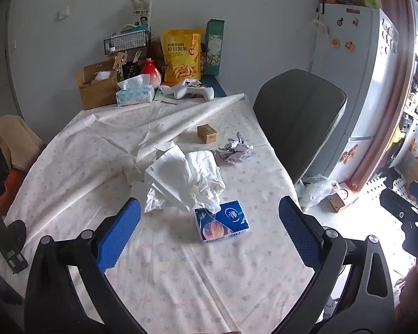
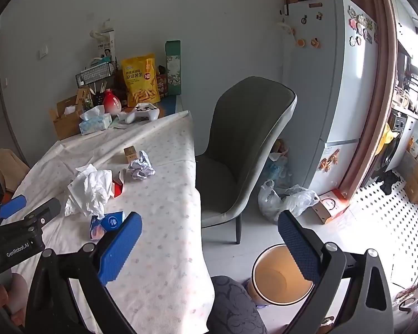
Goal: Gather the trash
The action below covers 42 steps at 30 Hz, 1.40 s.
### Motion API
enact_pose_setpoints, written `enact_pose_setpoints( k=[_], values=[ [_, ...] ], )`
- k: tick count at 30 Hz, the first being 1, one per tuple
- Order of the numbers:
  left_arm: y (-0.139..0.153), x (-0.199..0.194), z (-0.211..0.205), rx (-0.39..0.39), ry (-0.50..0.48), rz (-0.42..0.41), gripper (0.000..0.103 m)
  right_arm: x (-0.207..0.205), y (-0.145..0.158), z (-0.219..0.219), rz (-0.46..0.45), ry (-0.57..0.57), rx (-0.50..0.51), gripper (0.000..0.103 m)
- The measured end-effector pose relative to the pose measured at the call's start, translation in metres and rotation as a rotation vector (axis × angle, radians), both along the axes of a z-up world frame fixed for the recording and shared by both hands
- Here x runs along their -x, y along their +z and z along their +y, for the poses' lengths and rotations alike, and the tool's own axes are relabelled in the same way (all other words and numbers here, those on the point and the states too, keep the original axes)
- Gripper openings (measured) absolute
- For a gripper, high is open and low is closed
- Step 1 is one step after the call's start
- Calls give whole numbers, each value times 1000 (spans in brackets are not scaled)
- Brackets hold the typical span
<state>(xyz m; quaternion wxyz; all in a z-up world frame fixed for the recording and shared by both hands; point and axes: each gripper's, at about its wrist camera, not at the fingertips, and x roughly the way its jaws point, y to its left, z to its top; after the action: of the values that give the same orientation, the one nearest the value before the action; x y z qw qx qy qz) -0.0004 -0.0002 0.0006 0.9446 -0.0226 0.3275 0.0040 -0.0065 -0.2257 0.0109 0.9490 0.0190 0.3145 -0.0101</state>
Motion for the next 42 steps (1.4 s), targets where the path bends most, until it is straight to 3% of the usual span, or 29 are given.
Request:
enact_pose_setpoints(
  k=[42],
  values=[
    [15, 8, 1, -3, 12, -41, 98, 1, 7, 4, -23, 27, -8, 96]
  ],
)
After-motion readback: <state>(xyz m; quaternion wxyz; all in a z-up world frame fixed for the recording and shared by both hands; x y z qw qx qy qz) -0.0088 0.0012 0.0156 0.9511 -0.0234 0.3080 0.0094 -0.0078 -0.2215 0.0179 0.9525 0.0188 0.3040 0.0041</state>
